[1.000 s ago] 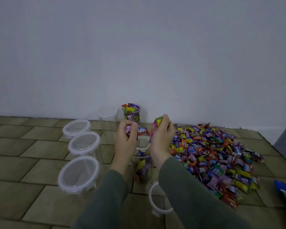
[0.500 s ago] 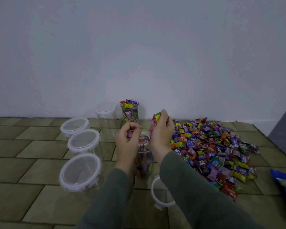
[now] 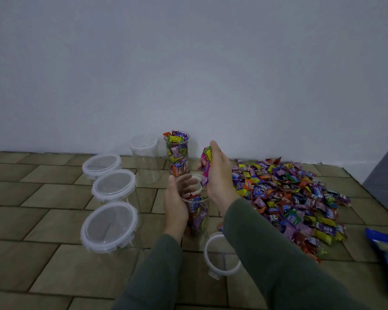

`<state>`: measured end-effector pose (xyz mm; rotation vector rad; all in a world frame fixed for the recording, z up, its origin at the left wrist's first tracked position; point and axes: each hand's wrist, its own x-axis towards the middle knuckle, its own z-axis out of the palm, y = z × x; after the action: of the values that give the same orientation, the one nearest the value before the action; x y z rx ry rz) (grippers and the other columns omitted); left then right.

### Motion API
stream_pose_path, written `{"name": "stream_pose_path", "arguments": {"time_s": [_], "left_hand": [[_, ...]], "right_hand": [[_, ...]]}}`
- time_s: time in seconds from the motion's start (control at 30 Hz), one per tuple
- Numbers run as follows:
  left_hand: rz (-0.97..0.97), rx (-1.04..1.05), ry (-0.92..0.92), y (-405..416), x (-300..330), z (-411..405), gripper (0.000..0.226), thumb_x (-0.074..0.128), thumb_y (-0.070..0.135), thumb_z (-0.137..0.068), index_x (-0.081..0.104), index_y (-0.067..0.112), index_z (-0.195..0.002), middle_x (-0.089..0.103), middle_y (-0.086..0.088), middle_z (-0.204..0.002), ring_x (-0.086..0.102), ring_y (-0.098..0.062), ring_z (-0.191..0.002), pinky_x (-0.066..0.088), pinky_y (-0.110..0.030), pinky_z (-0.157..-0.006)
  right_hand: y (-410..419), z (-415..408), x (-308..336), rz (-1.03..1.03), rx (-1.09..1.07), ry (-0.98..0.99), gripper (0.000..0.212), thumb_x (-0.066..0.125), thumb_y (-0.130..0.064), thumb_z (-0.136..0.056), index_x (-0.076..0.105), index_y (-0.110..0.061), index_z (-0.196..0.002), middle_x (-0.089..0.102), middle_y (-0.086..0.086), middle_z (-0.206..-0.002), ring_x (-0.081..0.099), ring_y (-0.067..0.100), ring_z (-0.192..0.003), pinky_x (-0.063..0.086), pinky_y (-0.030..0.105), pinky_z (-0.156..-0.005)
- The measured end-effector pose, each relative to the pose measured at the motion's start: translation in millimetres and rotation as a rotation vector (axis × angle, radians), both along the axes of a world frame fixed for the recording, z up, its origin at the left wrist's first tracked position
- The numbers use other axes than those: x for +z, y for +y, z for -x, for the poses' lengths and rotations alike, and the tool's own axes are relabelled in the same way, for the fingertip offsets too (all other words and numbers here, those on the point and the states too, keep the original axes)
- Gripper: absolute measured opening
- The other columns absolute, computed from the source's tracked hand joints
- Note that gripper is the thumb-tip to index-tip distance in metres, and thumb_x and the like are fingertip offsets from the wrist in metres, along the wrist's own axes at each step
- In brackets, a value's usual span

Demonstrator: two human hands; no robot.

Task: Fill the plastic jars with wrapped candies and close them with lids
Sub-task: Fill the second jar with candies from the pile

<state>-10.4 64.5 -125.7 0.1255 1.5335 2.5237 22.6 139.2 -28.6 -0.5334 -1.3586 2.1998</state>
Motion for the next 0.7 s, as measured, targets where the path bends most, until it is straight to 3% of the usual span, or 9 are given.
{"name": "stream_pose_path", "arguments": {"time_s": [0.13, 0.3, 0.43, 0.57, 0.7], "left_hand": [[0.007, 0.019, 0.041, 1.9, 0.8, -0.5, 0.064, 0.028, 0.047, -0.102, 0.066, -0.004, -0.107, 0.071, -0.018, -0.093, 0.066, -0.026, -0.081, 0.05, -0.04, -0.081], [0.032, 0.017, 0.06, 0.8, 2.6, -1.8, 0.062, 0.027, 0.045, -0.103, 0.066, -0.002, -0.105, 0.071, -0.016, -0.09, 0.066, -0.023, -0.079, 0.051, -0.038, -0.077], [0.099, 0.03, 0.062, -0.4, 3.8, -4.0, 0.062, 0.026, 0.046, -0.103, 0.068, 0.001, -0.106, 0.072, -0.018, -0.098, 0.067, -0.03, -0.091, 0.051, -0.046, -0.088], [0.146, 0.047, 0.07, -1.8, 7.2, -6.4, 0.062, 0.028, 0.052, -0.101, 0.07, 0.006, -0.105, 0.073, -0.017, -0.099, 0.068, -0.03, -0.097, 0.052, -0.046, -0.09], [0.157, 0.046, 0.073, -1.6, 6.1, -5.8, 0.06, 0.026, 0.048, -0.102, 0.07, 0.007, -0.104, 0.073, -0.014, -0.099, 0.068, -0.03, -0.099, 0.053, -0.046, -0.092]], "right_hand": [[0.6, -1.0, 2.3, 0.026, 0.061, -0.019, 0.027, 0.052, -0.037, -0.097, 0.057, -0.011, -0.102, 0.064, 0.0, -0.07, 0.062, 0.005, -0.051, 0.047, 0.021, -0.047], [3.2, -4.2, 3.0, 0.016, 0.131, 0.069, 0.019, 0.053, -0.021, -0.097, 0.056, -0.009, -0.084, 0.062, 0.0, -0.066, 0.062, 0.004, -0.049, 0.048, 0.018, -0.047], [6.1, -0.2, -1.1, -0.069, 0.242, 0.083, 0.026, 0.051, -0.016, -0.098, 0.051, -0.008, -0.073, 0.061, -0.007, -0.055, 0.06, 0.01, -0.054, 0.05, 0.024, -0.054], [8.8, 6.0, -9.4, -0.213, 0.288, 0.108, 0.021, 0.054, -0.001, -0.092, 0.061, -0.015, -0.078, 0.061, -0.005, -0.07, 0.058, 0.016, -0.069, 0.05, 0.027, -0.061], [8.0, 5.4, -10.7, -0.283, 0.244, 0.126, 0.023, 0.053, 0.008, -0.087, 0.059, -0.013, -0.08, 0.055, -0.004, -0.069, 0.051, 0.009, -0.063, 0.045, 0.022, -0.062]]}}
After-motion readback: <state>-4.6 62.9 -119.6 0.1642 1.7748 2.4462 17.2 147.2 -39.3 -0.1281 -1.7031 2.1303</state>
